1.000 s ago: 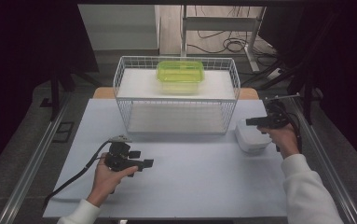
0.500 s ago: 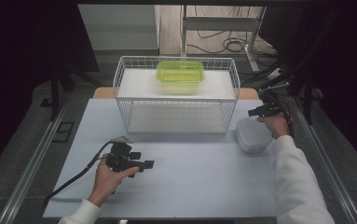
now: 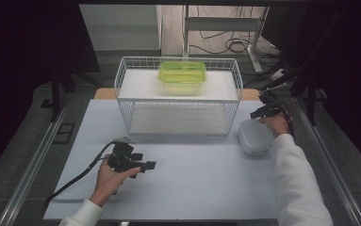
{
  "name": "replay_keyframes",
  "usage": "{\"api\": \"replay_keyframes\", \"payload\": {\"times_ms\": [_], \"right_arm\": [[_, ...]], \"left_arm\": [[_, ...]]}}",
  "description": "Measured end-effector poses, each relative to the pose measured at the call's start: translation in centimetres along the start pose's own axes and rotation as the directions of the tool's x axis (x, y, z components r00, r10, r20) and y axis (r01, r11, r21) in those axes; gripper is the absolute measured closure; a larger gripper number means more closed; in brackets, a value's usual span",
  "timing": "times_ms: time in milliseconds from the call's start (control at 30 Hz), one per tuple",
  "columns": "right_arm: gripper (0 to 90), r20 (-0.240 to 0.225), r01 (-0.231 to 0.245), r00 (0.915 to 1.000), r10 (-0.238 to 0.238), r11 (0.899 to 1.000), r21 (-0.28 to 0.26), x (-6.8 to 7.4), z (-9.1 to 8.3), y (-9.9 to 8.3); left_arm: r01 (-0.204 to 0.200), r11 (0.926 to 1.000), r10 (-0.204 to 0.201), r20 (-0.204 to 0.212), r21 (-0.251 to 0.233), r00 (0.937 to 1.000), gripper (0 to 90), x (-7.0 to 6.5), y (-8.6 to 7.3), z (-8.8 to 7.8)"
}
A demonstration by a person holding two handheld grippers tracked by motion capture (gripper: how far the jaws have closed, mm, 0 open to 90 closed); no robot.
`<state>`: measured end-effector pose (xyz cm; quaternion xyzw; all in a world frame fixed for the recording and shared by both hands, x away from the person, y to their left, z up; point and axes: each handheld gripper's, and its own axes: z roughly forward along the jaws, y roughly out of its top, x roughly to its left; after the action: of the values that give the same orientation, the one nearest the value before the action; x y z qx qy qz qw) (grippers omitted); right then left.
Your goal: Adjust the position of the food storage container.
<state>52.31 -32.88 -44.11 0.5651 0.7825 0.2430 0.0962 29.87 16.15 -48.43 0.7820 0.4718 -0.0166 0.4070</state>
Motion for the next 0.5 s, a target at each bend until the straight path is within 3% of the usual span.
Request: {"api": "replay_keyframes", "payload": {"times_ms": [500], "right_arm": [[89.2,-0.002,-0.022,0.9998,0.022,1.0,0.017,1.0,-1.6,-3.1]], "left_arm": [[0.011,0.9999,-0.011,0.015,0.005,0.9998,25.4,-0.2,-0.1,0.1]]}}
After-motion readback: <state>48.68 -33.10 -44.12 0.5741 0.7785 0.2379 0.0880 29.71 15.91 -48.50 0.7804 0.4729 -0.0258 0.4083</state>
